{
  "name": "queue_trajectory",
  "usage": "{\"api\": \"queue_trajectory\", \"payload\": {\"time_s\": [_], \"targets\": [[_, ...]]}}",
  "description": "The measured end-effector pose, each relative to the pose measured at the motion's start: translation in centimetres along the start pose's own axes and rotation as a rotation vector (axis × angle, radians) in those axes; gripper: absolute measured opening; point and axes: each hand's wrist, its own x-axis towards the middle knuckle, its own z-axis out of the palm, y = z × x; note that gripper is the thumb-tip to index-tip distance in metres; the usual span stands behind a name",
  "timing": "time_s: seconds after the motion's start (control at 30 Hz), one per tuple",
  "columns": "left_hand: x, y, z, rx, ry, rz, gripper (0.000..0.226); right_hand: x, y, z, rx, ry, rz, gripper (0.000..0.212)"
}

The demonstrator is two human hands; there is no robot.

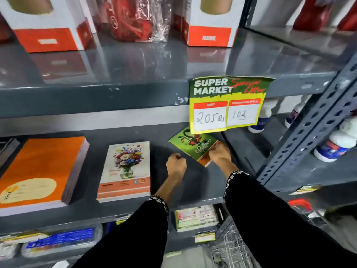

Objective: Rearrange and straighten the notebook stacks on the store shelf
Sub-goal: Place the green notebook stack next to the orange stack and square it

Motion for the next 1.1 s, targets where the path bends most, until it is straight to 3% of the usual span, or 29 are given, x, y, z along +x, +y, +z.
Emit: {"api": "queue_trajectory", "payload": {"time_s": [0.13,0.23,0.47,0.53,0.6,0.7,0.8,0.97,1.1], "targets": [[0.4,0.1,2.4,-0.043,-0.056,-0.061,0.025,2.4,0.6,-0.4,-0.214,-0.188,-0.014,0.054],[0.8,0.0,3.2,-0.054,-0.055,-0.069,0.023,3.5,1.2,-0.3,-0.282,-0.238,0.028,0.063],[1.1,0.3,3.3,-0.137,0.0,-0.142,0.032,2.3,1.1,-0.6,-0.253,-0.17,0.154,0.056],[1.4,0.6,2.6,-0.162,0.022,-0.189,0.035,1.8,1.2,-0.8,-0.211,-0.228,0.188,0.044],[1.6,0.8,1.9,-0.124,0.045,-0.209,0.042,1.3,1.6,-1.0,-0.095,-0.308,0.211,0.018],[1.4,1.2,0.8,-0.025,0.061,-0.165,0.029,-0.2,1.7,-1.6,0.07,-0.356,0.26,0.009],[1.3,1.5,-0.8,-0.013,0.07,-0.109,0.026,-1.8,1.3,-1.9,0.128,-0.356,0.265,0.025],[1.0,0.8,-6.3,0.058,0.18,-0.008,0.027,-4.9,-1.6,0.3,0.242,-0.257,0.153,0.03],[1.4,-1.5,-12.4,0.061,0.262,-0.034,0.032,-8.1,-6.1,3.7,0.229,-0.35,0.054,0.042]]}}
